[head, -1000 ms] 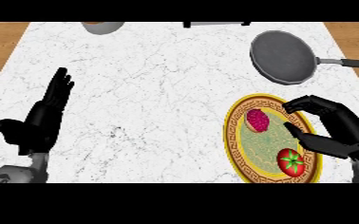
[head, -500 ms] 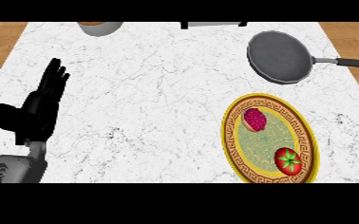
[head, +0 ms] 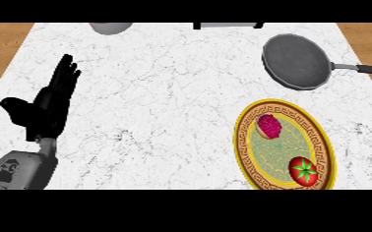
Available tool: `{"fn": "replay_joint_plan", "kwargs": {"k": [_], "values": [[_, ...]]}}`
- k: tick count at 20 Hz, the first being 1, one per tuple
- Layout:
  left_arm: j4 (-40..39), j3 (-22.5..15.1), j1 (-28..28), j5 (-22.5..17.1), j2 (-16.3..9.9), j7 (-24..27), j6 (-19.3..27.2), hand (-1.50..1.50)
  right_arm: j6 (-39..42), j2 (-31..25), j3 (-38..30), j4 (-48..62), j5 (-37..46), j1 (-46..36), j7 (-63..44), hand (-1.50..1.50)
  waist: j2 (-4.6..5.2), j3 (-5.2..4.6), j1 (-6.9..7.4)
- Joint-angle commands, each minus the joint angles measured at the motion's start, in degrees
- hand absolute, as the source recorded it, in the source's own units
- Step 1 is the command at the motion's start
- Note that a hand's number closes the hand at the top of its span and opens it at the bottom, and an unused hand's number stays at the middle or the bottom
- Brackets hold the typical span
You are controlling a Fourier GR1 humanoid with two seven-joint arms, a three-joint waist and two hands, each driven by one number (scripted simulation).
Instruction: Pick the tomato from the plate and place it in the pan
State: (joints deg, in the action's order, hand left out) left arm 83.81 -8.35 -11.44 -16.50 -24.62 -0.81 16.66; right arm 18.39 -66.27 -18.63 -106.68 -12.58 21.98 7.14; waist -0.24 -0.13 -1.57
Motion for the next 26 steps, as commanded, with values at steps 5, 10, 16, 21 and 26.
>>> {"fn": "replay_joint_plan", "kwargs": {"k": [5, 10, 16, 21, 26], "values": [[-2.1, 0.1, -5.0, 3.0, 2.5, -2.6, -0.2, 0.0, 3.4, -0.8, -0.4, -9.1, -0.2, -8.9, -15.6, -1.5, 0.29, 0.09, 1.42], [-2.4, 3.0, -2.1, 1.3, 2.0, -1.1, -4.0, 0.0, 6.6, 4.6, 4.7, -12.0, -1.9, -10.0, -19.6, -1.5, 0.23, 0.09, 1.44], [-2.5, 2.4, -1.5, 4.1, 4.7, 1.1, -4.0, 0.0, 4.6, 12.0, 15.0, -15.4, 6.0, -14.5, -24.8, -1.5, 0.29, 0.12, 1.71], [-2.5, 4.9, -2.5, 4.5, 3.8, -1.8, -4.8, 0.0, 11.1, 12.1, 10.5, -13.3, 6.1, -12.0, -27.3, -1.5, 0.22, 0.13, 1.18], [-1.4, 4.8, -1.9, 6.8, 5.8, -1.7, -4.6, 0.0, 8.6, 18.7, 15.2, -16.1, 12.4, -16.1, -36.8, -1.5, 0.24, 0.11, 1.53]]}}
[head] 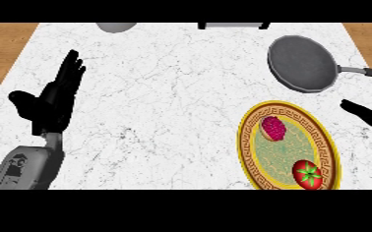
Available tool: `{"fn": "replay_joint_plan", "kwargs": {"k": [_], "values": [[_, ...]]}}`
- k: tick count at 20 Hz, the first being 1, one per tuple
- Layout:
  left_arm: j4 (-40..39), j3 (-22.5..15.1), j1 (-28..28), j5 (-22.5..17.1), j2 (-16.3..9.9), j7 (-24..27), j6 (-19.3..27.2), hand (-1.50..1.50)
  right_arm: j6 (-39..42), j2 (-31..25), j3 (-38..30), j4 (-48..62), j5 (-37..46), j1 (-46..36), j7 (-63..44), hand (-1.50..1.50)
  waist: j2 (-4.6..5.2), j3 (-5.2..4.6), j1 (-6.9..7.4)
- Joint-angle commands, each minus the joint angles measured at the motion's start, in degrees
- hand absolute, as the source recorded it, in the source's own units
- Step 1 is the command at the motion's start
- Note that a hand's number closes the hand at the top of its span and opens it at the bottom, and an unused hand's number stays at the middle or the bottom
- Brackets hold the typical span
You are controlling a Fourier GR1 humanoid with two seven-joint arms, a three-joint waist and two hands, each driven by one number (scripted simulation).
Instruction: Pick the tomato from the plate and place it in the pan
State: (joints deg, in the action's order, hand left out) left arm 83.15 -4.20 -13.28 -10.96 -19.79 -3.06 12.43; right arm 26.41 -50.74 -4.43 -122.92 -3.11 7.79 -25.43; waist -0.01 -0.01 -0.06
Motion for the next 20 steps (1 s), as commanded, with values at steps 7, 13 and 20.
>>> {"fn": "replay_joint_plan", "kwargs": {"k": [7, 13, 20], "values": [[0.9, 2.2, 2.1, 2.1, 1.7, 1.6, -1.5, 0.0, 4.1, 7.4, 4.1, 7.0, 14.0, 1.4, 3.9, -1.5, -0.06, 0.03, -0.12], [0.2, 3.3, -0.6, 3.0, 2.9, -1.1, -2.7, 0.0, 8.6, 12.4, 7.5, 9.3, 16.1, -2.4, 2.7, -1.5, 0.01, 0.01, -0.02], [-0.7, 5.0, 0.5, 5.1, 4.0, -0.1, -4.3, 0.0, 14.0, 14.6, 6.3, 8.2, 22.0, -1.7, 4.0, -1.5, -0.02, 0.0, -0.09]]}}
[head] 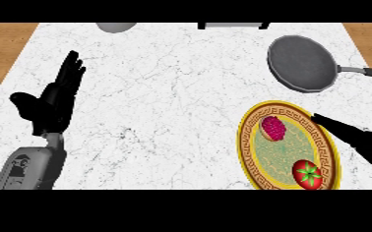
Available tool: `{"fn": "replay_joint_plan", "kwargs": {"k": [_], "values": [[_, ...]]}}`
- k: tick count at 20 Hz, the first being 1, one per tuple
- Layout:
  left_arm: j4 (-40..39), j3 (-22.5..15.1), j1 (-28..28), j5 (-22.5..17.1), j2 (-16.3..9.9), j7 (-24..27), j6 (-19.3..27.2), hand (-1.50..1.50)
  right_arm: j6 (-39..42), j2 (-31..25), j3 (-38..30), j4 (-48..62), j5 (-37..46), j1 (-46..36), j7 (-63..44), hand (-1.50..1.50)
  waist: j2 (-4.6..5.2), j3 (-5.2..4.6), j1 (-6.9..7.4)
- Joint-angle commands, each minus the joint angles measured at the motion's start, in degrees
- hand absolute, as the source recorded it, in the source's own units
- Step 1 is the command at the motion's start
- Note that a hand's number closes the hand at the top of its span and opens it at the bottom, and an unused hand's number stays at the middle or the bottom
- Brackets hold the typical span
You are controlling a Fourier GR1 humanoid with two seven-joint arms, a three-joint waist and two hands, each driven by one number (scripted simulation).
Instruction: Pick the tomato from the plate and place it in the pan
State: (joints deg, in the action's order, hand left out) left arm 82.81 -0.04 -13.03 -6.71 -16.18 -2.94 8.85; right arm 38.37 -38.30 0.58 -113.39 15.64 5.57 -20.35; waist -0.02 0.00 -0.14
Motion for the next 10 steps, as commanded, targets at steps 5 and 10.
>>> {"fn": "replay_joint_plan", "kwargs": {"k": [5, 10], "values": [[1.6, -0.3, -0.2, 2.9, 2.6, -1.1, 1.4, 0.0, 2.4, 0.7, 2.6, 2.6, 10.7, 0.6, 2.4, -1.5, 0.0, 0.01, -0.08], [5.8, -0.3, -0.2, 3.4, 1.9, -5.7, 0.5, 0.0, 7.9, 3.0, 4.6, -0.5, 11.6, -3.2, -5.6, -1.5, -0.05, -0.01, 0.11]]}}
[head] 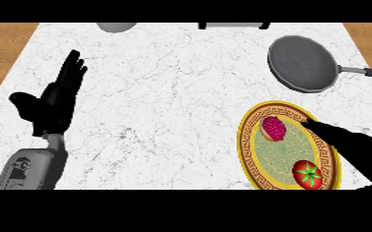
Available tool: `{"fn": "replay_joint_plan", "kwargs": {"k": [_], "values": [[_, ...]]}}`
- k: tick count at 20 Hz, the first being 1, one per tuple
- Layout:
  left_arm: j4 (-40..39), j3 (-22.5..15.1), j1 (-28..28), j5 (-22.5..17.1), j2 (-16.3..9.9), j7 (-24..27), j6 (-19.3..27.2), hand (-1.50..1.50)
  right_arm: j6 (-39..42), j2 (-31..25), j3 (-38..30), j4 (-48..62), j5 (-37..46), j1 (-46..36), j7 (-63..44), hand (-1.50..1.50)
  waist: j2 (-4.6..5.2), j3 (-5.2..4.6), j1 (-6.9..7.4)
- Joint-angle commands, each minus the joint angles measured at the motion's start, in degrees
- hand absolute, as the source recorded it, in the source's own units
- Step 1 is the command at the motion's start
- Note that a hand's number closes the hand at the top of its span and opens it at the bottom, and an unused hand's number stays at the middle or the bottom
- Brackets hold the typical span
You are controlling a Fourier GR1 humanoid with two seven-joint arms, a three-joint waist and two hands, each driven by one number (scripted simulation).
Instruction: Pick the tomato from the plate and place it in the pan
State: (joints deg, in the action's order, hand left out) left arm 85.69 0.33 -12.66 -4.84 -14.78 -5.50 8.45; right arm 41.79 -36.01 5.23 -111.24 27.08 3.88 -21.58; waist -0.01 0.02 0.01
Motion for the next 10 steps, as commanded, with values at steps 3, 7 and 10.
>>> {"fn": "replay_joint_plan", "kwargs": {"k": [3, 7, 10], "values": [[-2.8, 3.1, 0.0, -1.2, -0.2, 2.4, -2.8, 0.0, -1.6, 3.3, 4.8, 6.0, 9.1, -1.4, 1.5, -1.5, 0.06, -0.01, 0.07], [-0.6, 2.8, 1.2, 0.8, 1.1, 1.9, -2.6, 0.0, 2.3, 6.4, 3.7, 4.9, 9.3, -2.4, 0.1, -1.5, 0.01, -0.02, -0.04], [-1.5, 3.1, -1.7, 1.8, 1.4, -0.2, -1.7, 0.0, -0.8, 7.3, 4.7, 8.6, 12.8, -2.1, 3.6, -1.5, 0.02, -0.01, -0.09]]}}
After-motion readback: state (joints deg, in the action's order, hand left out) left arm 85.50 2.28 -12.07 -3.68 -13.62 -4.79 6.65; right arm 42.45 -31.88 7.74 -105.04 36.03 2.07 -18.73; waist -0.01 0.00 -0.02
